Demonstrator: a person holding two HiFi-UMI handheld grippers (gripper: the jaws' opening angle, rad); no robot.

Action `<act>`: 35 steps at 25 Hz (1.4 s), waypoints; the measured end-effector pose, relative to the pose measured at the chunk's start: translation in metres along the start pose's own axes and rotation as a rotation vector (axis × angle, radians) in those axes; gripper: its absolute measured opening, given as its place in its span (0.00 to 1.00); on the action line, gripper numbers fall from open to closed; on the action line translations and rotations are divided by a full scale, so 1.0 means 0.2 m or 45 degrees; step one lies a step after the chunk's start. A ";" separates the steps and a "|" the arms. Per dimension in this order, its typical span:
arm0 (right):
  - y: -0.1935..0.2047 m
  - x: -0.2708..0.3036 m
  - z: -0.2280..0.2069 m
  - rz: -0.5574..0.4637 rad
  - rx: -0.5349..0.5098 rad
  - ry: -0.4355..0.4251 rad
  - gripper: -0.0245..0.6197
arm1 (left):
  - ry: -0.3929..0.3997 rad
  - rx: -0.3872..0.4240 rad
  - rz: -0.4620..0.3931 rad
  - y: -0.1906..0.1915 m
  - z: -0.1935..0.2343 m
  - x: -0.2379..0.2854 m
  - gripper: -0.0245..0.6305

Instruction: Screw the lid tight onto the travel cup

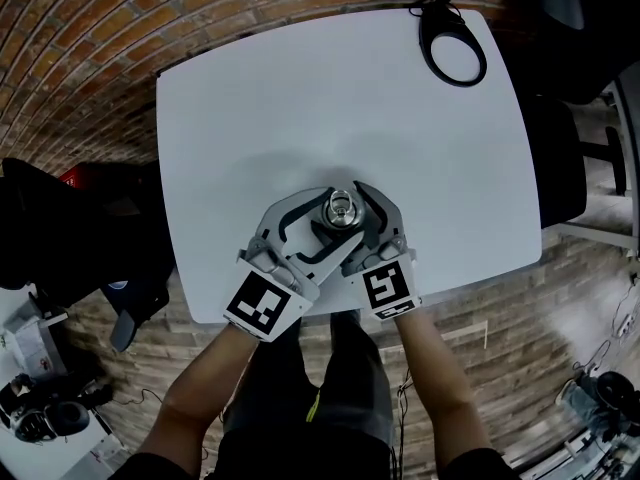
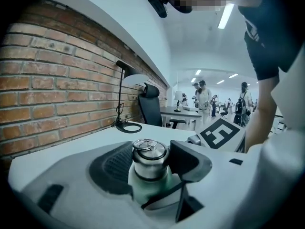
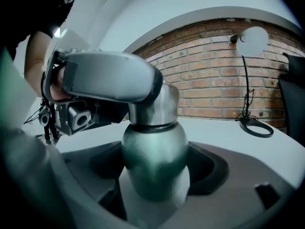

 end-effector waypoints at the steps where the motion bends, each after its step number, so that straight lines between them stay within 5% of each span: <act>1: 0.00 0.00 0.00 0.003 0.004 -0.001 0.61 | 0.030 -0.014 -0.008 0.00 0.00 0.00 0.40; 6: 0.00 0.00 0.01 -0.012 -0.001 -0.010 0.61 | 0.272 -0.071 -0.003 0.01 0.00 -0.02 0.39; 11: 0.00 0.00 0.00 -0.007 0.009 -0.018 0.61 | 0.629 0.196 -0.086 -0.03 -0.04 -0.01 0.40; 15: 0.00 0.00 0.01 -0.020 0.004 -0.026 0.61 | 0.859 -0.001 0.038 -0.01 -0.03 -0.01 0.40; 18: 0.00 -0.01 0.00 -0.021 0.027 -0.028 0.61 | 0.966 0.032 0.102 0.01 -0.04 0.00 0.40; 22: 0.00 0.00 0.01 -0.011 0.015 -0.025 0.61 | 0.799 0.069 0.028 0.01 -0.01 0.00 0.51; 26: 0.00 0.00 0.01 -0.015 0.019 -0.021 0.61 | 0.485 -0.029 -0.112 0.01 0.02 -0.05 0.56; 30: -0.01 0.00 0.01 -0.009 0.019 -0.019 0.61 | 0.133 0.045 -0.045 0.06 0.04 -0.03 0.56; 35: 0.00 0.00 0.00 -0.025 0.016 -0.017 0.61 | 0.050 0.154 -0.069 0.01 -0.01 0.04 0.44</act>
Point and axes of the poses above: the fingertips, and each gripper's own axes: x forward along the fingers, z to its left, y out of its underside, the point moved 1 cm from there along -x, backward along the fingers, and after that the axes turned 8 degrees about -y, right-handed, at the moved point
